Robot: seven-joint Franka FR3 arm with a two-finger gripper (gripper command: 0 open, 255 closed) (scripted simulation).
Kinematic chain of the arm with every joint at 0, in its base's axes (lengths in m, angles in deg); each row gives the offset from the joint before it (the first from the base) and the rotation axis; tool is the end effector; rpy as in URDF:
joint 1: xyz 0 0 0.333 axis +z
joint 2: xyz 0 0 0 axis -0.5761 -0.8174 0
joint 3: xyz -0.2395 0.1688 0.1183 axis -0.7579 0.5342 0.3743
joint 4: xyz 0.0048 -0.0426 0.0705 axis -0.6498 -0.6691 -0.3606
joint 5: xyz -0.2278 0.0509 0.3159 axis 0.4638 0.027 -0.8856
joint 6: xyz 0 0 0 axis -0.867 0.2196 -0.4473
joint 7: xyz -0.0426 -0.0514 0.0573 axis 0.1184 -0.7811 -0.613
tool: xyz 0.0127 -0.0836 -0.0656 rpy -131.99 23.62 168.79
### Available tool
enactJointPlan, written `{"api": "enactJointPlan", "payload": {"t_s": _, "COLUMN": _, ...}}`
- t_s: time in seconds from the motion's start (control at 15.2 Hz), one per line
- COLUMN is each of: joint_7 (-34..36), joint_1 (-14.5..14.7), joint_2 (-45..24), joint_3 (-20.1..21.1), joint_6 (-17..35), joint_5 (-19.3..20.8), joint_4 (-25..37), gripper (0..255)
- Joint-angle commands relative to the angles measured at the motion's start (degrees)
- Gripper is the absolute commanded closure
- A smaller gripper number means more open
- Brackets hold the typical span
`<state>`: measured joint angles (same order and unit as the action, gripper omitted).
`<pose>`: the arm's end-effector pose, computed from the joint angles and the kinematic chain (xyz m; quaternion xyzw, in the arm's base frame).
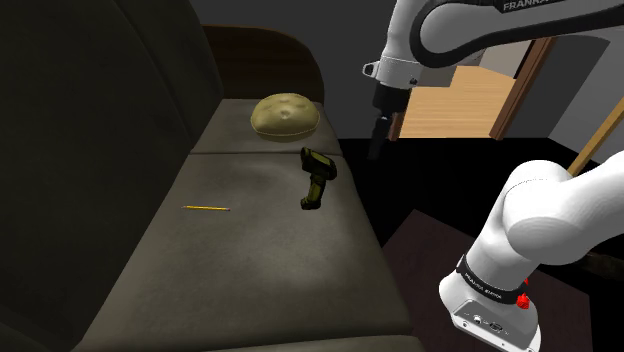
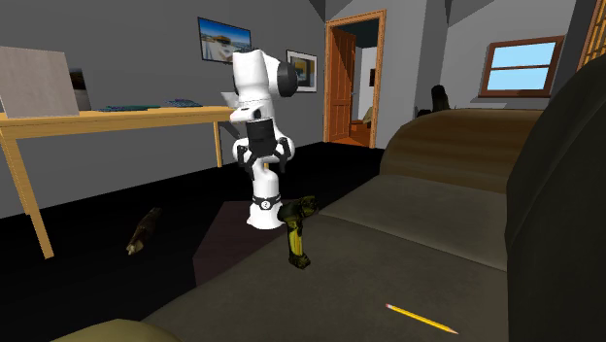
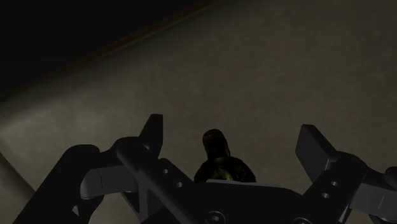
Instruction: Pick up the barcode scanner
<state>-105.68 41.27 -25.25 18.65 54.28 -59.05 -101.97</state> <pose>0.3285 0.0150 0.4816 -0.9809 -0.1842 -0.0235 0.0582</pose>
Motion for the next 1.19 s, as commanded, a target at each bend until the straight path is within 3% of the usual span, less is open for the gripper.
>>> {"api": "enactJointPlan", "payload": {"t_s": 0.0, "joint_7": -8.1, "joint_1": 2.6, "joint_2": -1.3, "joint_3": -3.2, "joint_6": 8.6, "joint_5": -1.6, "joint_4": -2.9, "gripper": 0}}
{"api": "enactJointPlan", "payload": {"t_s": 0.33, "joint_7": -30.3, "joint_1": 13.0, "joint_2": -7.7, "joint_3": -13.5, "joint_6": 25.5, "joint_5": -9.5, "joint_4": -4.9, "gripper": 0}}
{"api": "enactJointPlan", "payload": {"t_s": 0.46, "joint_7": -38.0, "joint_1": 17.7, "joint_2": -9.9, "joint_3": -17.5, "joint_6": 29.6, "joint_5": -13.1, "joint_4": -4.6, "gripper": 0}}
{"api": "enactJointPlan", "payload": {"t_s": 1.06, "joint_7": -42.2, "joint_1": 20.3, "joint_2": -13.5, "joint_3": -20.1, "joint_6": 36.0, "joint_5": -16.2, "joint_4": -7.6, "gripper": 0}}
{"api": "enactJointPlan", "payload": {"t_s": 1.12, "joint_7": -42.1, "joint_1": 20.3, "joint_2": -13.5, "joint_3": -20.0, "joint_6": 36.0, "joint_5": -16.2, "joint_4": -7.6, "gripper": 255}}
